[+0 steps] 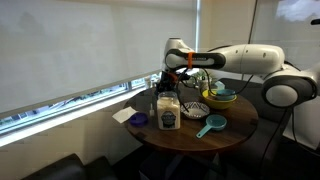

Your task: Remove the block from the grey bowl and put it on the front right side of the table

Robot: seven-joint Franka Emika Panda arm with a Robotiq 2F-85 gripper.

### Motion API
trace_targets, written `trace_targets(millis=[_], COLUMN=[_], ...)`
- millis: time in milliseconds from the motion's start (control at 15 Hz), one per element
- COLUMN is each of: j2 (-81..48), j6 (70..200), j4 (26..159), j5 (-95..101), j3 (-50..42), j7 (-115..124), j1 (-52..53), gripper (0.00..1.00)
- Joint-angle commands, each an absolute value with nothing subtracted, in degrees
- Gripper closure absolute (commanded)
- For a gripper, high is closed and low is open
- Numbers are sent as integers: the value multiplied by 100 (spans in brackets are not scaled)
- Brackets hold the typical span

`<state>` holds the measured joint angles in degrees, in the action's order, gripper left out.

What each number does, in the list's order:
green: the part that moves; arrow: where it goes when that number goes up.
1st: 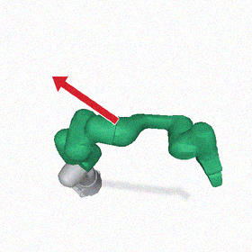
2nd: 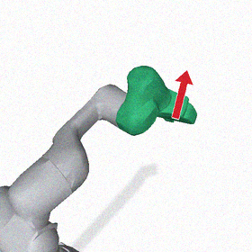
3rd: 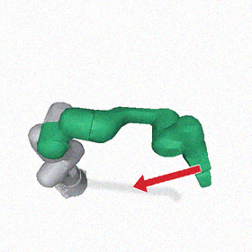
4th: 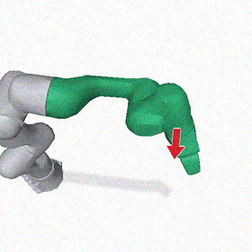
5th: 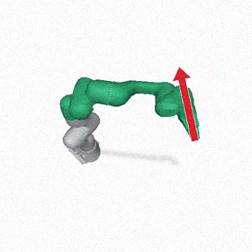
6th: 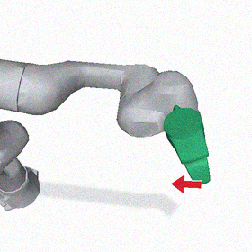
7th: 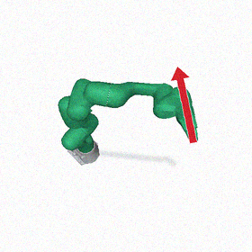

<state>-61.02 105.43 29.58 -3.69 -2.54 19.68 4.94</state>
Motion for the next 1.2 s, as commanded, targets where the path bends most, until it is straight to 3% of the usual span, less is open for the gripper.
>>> trace_targets(millis=[0,267,467,667,800,867,933,1133], j2=[-6241,-6221,-6229,-6248,-6250,-6249,-6251,-6248], j6=[10578,10342,10150,10043,10017,10010,9994,9870], j4=[2770,2832,2853,2848,2849,2847,2849,2841], j5=[-341,-311,-295,-267,-257,-252,-243,-198], j3=[-281,-286,-287,-298,-301,-304,-306,-303], j7=[2155,2059,1990,1937,1906,1894,1876,1814], j1=[573,608,626,659,671,677,682,679], gripper=[50,49,42,46,57,73,74,97])
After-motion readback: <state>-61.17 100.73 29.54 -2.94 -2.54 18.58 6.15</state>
